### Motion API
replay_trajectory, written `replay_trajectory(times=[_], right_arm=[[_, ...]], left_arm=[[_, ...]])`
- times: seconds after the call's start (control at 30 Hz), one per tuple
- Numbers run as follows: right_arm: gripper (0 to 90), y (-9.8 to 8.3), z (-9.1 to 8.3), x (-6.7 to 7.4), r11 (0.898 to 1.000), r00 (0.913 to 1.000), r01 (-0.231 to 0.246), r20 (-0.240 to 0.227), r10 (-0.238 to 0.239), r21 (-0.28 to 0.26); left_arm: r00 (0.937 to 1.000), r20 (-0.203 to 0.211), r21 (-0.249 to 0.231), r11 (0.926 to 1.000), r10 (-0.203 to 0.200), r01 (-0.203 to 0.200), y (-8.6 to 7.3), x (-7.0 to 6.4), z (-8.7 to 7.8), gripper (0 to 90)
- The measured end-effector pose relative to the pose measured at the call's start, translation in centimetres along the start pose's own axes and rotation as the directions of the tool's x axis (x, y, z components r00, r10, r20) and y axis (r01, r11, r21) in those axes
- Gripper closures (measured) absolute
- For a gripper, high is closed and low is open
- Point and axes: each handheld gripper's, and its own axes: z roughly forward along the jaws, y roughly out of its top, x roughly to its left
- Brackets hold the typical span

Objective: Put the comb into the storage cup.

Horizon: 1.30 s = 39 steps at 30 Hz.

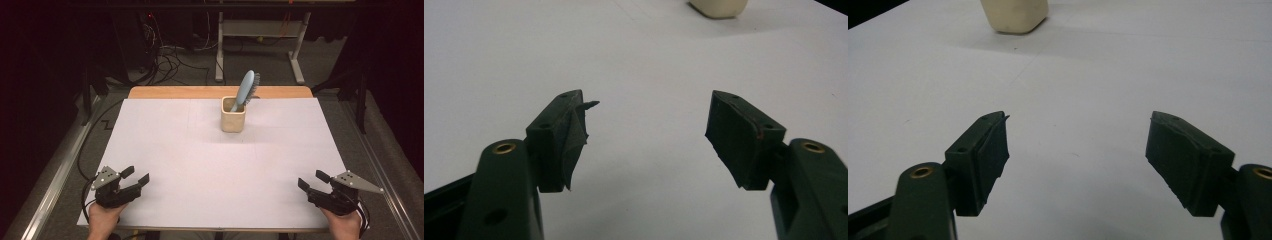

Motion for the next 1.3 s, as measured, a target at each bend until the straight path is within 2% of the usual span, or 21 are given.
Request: replay_trajectory(times=[0.63,0.7,0.8,0.9,1.3], right_arm=[[25.6,-1.7,0.2,0.8,0.999,0.9996,0.020,-0.022,-0.019,0.037],[25.6,-1.8,0.1,0.8,0.999,0.9996,0.011,-0.028,-0.010,0.036],[25.6,-2.0,0.0,1.2,0.999,0.9993,0.029,-0.023,-0.028,0.045],[25.6,-2.0,-0.1,1.3,0.999,0.9990,0.039,-0.021,-0.039,0.034],[25.4,-2.0,-0.5,1.1,1.000,0.9998,0.015,-0.016,-0.015,0.005]], left_arm=[[1.0000,0.003,0.000,1.0000,0.003,-0.003,0.0,-0.1,0.0,33.0],[0.9999,0.005,0.001,0.9999,0.010,-0.010,0.0,-0.1,0.0,33.1],[0.9999,0.006,0.000,1.0000,0.008,-0.008,0.0,-0.2,0.0,33.1],[1.0000,0.007,0.002,1.0000,0.005,-0.005,0.0,-0.1,0.0,33.0],[0.9999,0.011,0.006,1.0000,0.003,-0.003,0.0,-0.2,0.1,33.0]])
